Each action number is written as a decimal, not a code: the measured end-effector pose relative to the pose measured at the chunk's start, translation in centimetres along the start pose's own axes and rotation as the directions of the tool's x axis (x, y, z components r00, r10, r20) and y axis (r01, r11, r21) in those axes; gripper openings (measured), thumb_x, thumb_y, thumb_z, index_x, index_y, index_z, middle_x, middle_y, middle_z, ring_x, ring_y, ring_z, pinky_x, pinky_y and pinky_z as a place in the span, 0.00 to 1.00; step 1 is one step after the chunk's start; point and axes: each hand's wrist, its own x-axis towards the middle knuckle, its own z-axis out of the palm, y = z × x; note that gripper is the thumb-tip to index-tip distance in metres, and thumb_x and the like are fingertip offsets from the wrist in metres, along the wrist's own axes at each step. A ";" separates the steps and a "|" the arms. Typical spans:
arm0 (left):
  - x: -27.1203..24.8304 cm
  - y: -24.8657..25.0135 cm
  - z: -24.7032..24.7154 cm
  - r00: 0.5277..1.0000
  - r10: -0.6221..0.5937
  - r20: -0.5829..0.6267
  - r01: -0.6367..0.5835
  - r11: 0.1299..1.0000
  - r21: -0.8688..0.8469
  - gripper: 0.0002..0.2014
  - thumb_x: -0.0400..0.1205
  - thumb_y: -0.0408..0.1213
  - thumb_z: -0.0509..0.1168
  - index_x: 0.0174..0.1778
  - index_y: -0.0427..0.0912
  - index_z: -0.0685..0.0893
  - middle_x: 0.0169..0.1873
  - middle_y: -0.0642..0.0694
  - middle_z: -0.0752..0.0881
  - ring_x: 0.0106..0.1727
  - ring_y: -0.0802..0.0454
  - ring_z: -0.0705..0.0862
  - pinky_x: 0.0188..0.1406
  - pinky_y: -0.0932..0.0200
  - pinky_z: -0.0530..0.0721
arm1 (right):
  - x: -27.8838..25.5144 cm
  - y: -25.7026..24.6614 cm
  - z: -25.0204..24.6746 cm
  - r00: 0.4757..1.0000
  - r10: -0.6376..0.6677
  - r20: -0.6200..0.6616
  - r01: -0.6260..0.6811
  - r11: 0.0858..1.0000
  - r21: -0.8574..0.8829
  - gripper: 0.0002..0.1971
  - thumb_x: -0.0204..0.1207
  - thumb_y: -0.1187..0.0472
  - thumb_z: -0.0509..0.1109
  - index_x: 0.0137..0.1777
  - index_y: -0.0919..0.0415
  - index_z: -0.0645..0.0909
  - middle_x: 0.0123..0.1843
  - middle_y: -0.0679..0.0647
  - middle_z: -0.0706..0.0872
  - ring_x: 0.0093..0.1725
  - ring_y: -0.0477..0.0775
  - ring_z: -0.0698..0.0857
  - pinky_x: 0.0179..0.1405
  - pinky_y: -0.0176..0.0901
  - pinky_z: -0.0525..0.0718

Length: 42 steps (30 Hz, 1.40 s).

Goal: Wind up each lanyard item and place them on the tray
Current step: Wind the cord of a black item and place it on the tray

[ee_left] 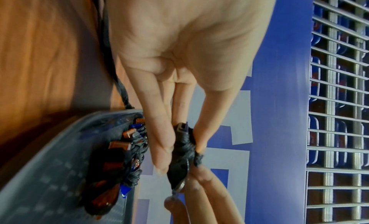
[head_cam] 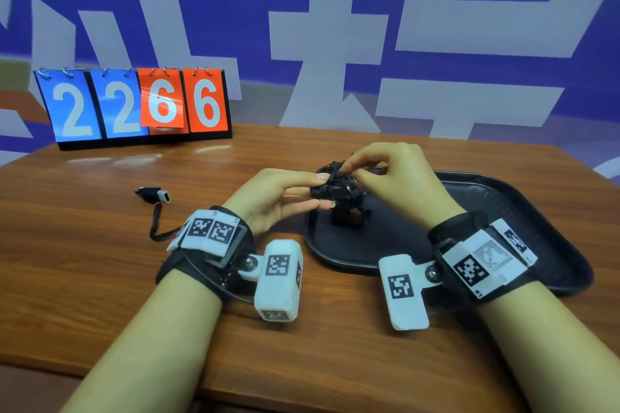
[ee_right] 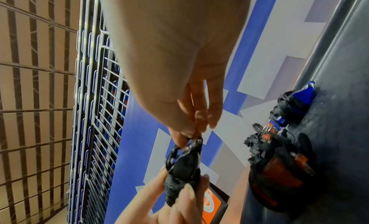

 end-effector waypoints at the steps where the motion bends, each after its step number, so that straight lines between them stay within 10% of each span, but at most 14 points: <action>1: 0.0 0.0 0.0 1.000 0.002 -0.009 -0.003 1.000 -0.007 0.14 0.70 0.33 0.75 0.51 0.33 0.90 0.48 0.35 0.92 0.47 0.41 0.93 0.47 0.63 0.90 | 0.0 0.0 0.0 1.000 0.006 0.016 -0.006 1.000 -0.017 0.12 0.74 0.69 0.70 0.44 0.51 0.92 0.42 0.40 0.91 0.47 0.41 0.87 0.49 0.31 0.82; 12: -0.2 0.0 0.4 0.995 0.076 -0.060 -0.067 0.988 0.137 0.08 0.78 0.29 0.74 0.51 0.31 0.90 0.45 0.33 0.92 0.46 0.41 0.93 0.37 0.68 0.88 | 0.2 0.1 -0.2 0.986 0.009 0.166 0.018 0.986 -0.166 0.05 0.75 0.60 0.76 0.49 0.53 0.92 0.42 0.40 0.88 0.41 0.35 0.84 0.41 0.21 0.75; 42: 0.0 -0.4 0.9 0.996 0.072 -0.061 -0.066 0.993 0.097 0.10 0.78 0.30 0.74 0.51 0.28 0.89 0.43 0.32 0.92 0.46 0.39 0.93 0.44 0.64 0.91 | 0.0 -0.1 -0.2 0.997 -0.050 0.054 0.059 0.982 -0.178 0.05 0.71 0.63 0.77 0.45 0.55 0.90 0.38 0.46 0.91 0.39 0.37 0.88 0.44 0.29 0.85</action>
